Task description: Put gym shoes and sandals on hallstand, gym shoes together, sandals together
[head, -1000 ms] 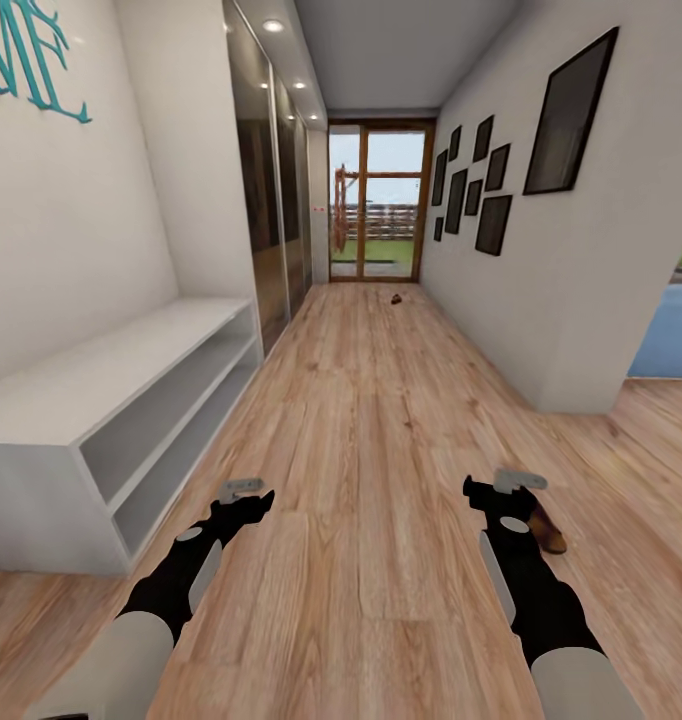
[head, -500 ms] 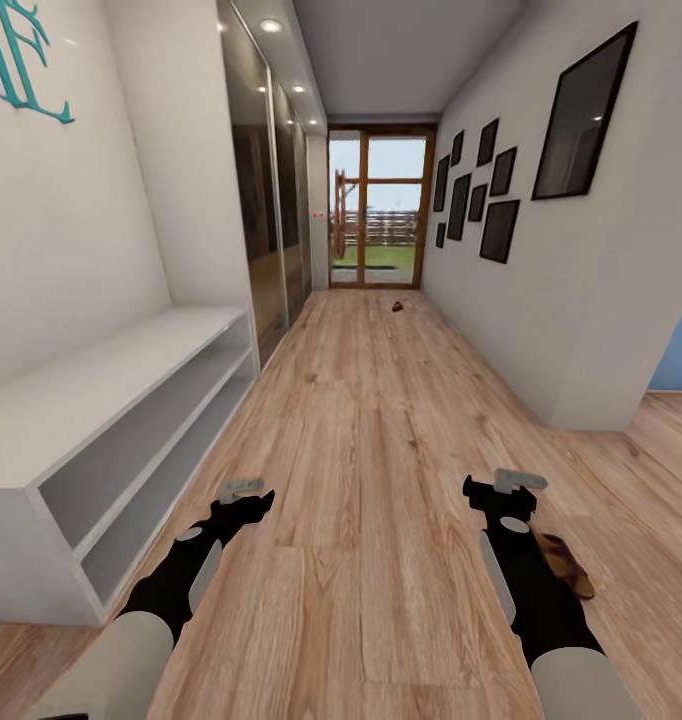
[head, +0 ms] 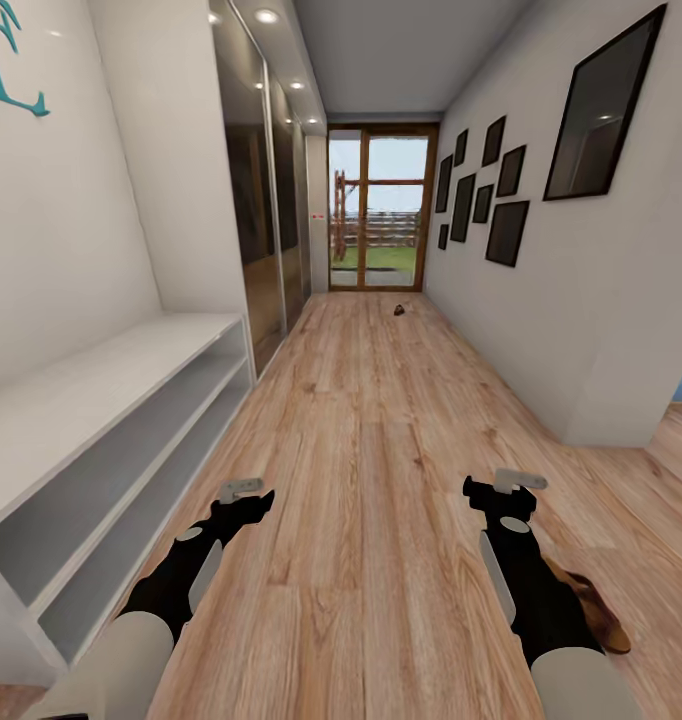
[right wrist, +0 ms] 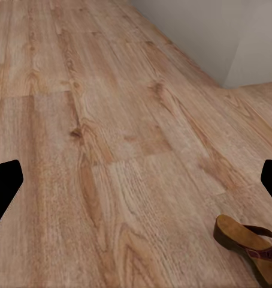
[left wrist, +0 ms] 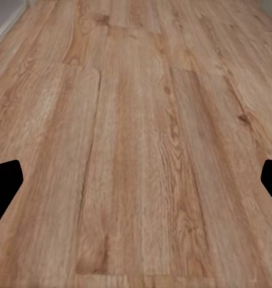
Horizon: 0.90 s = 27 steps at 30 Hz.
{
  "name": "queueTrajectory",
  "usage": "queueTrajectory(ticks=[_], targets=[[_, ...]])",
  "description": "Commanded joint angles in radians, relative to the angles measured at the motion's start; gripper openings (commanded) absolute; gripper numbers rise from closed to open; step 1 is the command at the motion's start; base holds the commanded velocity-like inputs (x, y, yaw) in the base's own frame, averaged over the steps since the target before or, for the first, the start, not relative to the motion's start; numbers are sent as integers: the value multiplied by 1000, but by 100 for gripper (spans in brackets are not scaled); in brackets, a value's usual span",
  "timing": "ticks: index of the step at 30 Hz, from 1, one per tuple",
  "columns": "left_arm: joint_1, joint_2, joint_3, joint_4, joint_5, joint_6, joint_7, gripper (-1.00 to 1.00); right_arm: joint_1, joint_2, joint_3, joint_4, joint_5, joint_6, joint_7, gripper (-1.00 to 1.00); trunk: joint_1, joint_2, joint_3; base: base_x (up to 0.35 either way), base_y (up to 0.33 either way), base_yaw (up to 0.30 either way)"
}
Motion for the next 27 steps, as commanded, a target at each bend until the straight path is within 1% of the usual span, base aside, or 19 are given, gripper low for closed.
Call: queueTrajectory(ticks=[1, 15, 27], targets=[[0, -1, 8, -2, 3, 8, -9, 100, 0, 1, -1, -2, 3, 7, -1, 100, 0, 0, -1, 346, 0, 0], [0, -1, 8, -2, 3, 8, -9, 100, 0, 1, -1, -2, 4, 7, -1, 100, 0, 0, -1, 346, 0, 0], [0, -1, 8, -2, 3, 8, -9, 100, 0, 1, 0, -1, 4, 7, -1, 100, 0, 0, 9, 346, 0, 0]])
